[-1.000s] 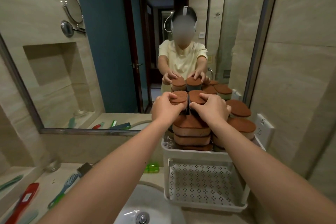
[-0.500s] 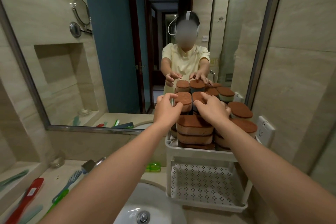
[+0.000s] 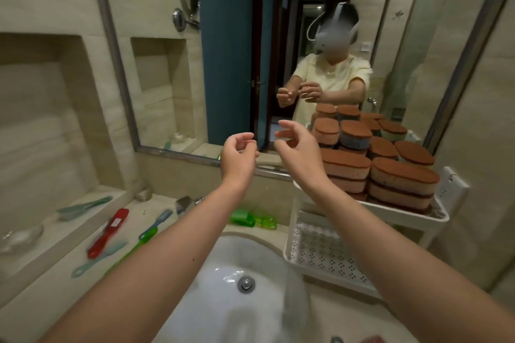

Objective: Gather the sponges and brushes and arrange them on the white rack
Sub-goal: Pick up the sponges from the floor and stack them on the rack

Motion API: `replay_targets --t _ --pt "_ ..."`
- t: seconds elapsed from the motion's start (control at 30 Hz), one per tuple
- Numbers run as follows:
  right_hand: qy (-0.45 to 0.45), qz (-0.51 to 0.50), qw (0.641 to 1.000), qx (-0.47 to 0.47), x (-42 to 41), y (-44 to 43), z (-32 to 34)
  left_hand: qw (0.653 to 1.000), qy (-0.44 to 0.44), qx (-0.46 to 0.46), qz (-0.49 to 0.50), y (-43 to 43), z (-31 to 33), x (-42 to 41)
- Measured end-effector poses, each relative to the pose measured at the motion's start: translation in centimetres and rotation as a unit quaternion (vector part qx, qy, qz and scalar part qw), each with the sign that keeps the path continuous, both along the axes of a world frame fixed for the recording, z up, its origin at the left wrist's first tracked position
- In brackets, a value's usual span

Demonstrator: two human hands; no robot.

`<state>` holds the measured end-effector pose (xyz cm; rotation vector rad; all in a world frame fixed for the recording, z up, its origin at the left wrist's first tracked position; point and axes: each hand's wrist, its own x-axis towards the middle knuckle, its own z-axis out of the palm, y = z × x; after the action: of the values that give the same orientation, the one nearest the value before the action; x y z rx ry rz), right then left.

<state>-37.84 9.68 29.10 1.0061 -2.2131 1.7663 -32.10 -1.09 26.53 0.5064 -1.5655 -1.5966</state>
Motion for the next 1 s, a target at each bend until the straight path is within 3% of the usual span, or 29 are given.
replay_targets --t 0.23,0.47,0.77,1.0 --pt "-0.043 0.15 0.987 0.041 7.8 -6.8 -5.1 0.989 0.002 0.046 0.143 -5.2 -4.5 10.3" --pt "-0.079 0.291 0.95 0.076 17.8 -13.1 -10.2 0.957 -0.03 0.082 0.277 -9.0 -9.0 22.9" --pt "-0.076 0.412 0.893 0.166 31.8 -18.6 -16.5 0.901 -0.093 0.112 0.408 -9.4 -13.8 39.2" --pt "-0.087 0.504 0.829 0.227 43.4 -19.8 -21.8 0.847 -0.131 0.172 0.485 -6.9 -19.3 51.3"
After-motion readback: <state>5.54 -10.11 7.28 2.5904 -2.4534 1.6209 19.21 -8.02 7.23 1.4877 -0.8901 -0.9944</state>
